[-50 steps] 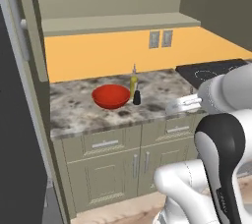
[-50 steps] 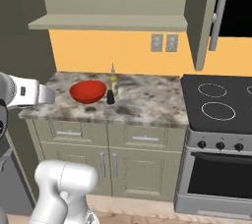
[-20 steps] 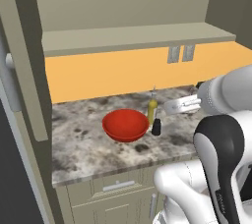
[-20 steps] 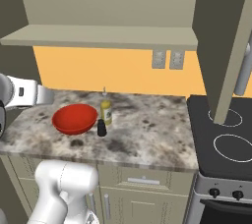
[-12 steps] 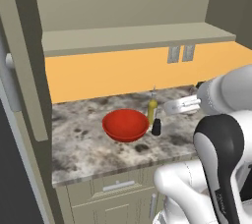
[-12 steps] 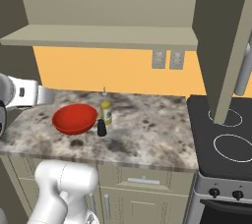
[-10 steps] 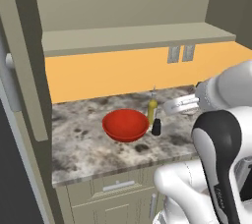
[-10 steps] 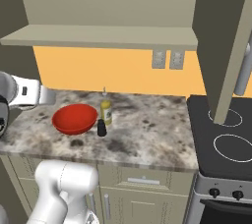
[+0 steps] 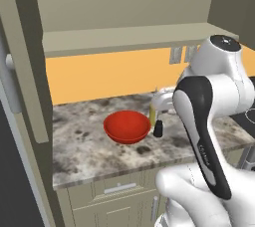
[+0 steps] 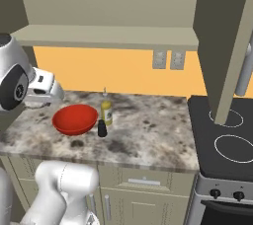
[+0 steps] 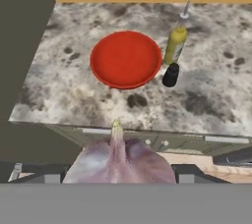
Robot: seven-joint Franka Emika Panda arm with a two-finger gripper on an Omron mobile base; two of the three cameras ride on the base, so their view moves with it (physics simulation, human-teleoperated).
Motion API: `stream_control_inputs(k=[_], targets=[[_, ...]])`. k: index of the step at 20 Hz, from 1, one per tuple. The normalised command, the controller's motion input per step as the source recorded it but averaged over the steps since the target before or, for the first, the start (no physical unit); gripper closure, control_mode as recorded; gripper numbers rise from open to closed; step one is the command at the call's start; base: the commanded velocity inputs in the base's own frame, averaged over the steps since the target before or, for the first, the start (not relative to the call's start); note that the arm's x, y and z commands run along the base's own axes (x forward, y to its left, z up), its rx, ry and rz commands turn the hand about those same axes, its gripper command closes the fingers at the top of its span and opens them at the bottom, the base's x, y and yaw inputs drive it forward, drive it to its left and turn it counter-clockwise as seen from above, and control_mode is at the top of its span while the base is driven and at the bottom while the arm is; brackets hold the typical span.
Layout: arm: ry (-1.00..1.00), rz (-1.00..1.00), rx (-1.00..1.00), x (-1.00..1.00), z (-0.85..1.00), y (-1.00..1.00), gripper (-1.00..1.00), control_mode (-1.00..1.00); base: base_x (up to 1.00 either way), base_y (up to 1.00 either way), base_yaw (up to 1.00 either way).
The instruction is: Retrieve the bottle and the shaker from the cabinet and place them next to the mixing bowl on the counter. Then add garlic from the fridge to the mixing bowl.
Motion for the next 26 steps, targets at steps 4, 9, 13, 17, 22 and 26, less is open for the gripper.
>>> stream_control_inputs(k=[4, 9, 13, 17, 22, 26], targets=[[0.0, -0.01, 0.0, 0.34, -0.86, 0.01, 1.0, -1.0, 0.0, 0.0, 0.0], [0.0, -0.03, 0.0, 0.5, -0.85, 0.01, 1.0, -1.0, 0.0, 0.0, 0.0], [0.0, -0.03, 0.0, 0.54, -0.54, 0.05, 1.0, -1.0, 0.0, 0.0, 0.0], [-0.02, -0.02, 0.0, 0.2, -0.04, 0.39, 1.0, -1.0, 0.0, 0.0, 0.0], [0.0, -0.1, 0.0, 0.13, 0.0, 0.11, 1.0, -1.0, 0.0, 0.0, 0.0], [0.0, -0.15, 0.0, 0.2, 0.0, 0.0, 1.0, -1.0, 0.0, 0.0, 0.0]])
